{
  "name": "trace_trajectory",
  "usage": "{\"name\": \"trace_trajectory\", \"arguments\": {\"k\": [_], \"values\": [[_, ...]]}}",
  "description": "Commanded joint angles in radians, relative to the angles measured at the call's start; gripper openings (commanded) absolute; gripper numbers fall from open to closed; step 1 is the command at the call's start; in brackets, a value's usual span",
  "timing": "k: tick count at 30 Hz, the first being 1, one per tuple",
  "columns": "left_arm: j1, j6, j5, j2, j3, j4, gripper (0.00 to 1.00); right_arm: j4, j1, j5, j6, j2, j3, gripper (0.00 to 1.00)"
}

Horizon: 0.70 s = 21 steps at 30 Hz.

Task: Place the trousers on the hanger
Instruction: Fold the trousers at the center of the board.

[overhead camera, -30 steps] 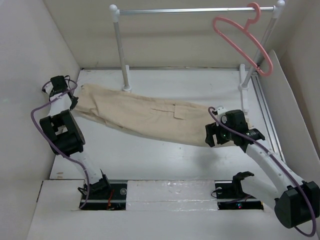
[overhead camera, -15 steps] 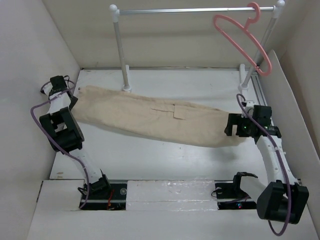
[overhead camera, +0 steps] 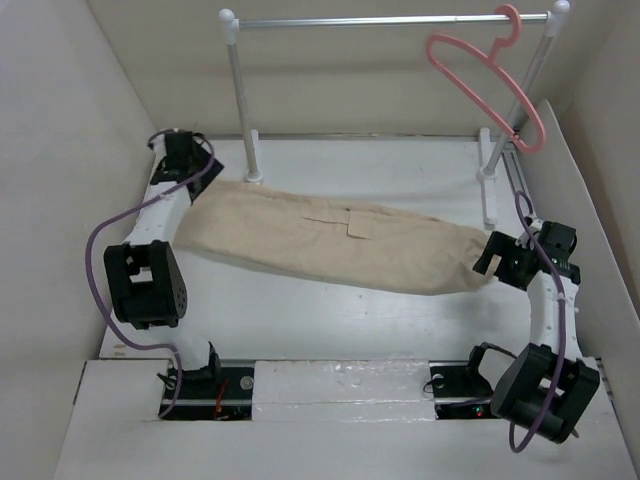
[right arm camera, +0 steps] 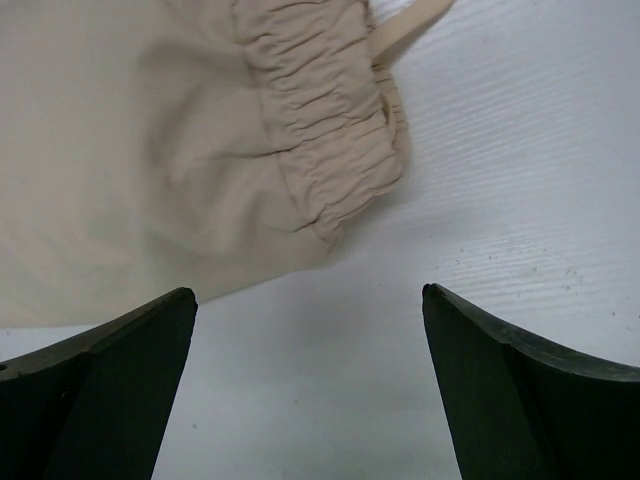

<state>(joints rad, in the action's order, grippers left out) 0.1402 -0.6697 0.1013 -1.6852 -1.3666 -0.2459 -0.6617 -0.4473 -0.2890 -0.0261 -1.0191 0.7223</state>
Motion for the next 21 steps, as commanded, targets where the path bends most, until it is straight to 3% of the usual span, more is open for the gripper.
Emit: {"name": "trace_trajectory", "arguments": {"k": [1,9,13,17,20,21], "values": [[-0.076,-0.040,-0.073,-0.022,0.081,0.055,0.58,0.072,-0.047,-0.030,0.058,-0.039,-0.038,1.00],[0.065,-0.050,-0.126,-0.126,0.145,0.063,0.58,0.347,-0.067,-0.068,0.196,-0.206,-0.127,1.00],[0.186,-0.099,-0.247,-0.117,0.254,0.123,0.58,0.503,-0.067,-0.131,0.278,-0.334,-0.178,1.00],[0.245,-0.093,-0.223,-0.084,0.323,0.128,0.57,0.652,-0.067,-0.162,0.380,-0.372,-0.224,1.00],[0.245,-0.093,-0.181,-0.041,0.357,0.126,0.57,0.727,-0.067,-0.162,0.417,-0.378,-0.247,0.85],[0.245,-0.093,-0.176,-0.033,0.366,0.123,0.56,0.726,-0.067,-0.170,0.417,-0.401,-0.236,0.58]]}}
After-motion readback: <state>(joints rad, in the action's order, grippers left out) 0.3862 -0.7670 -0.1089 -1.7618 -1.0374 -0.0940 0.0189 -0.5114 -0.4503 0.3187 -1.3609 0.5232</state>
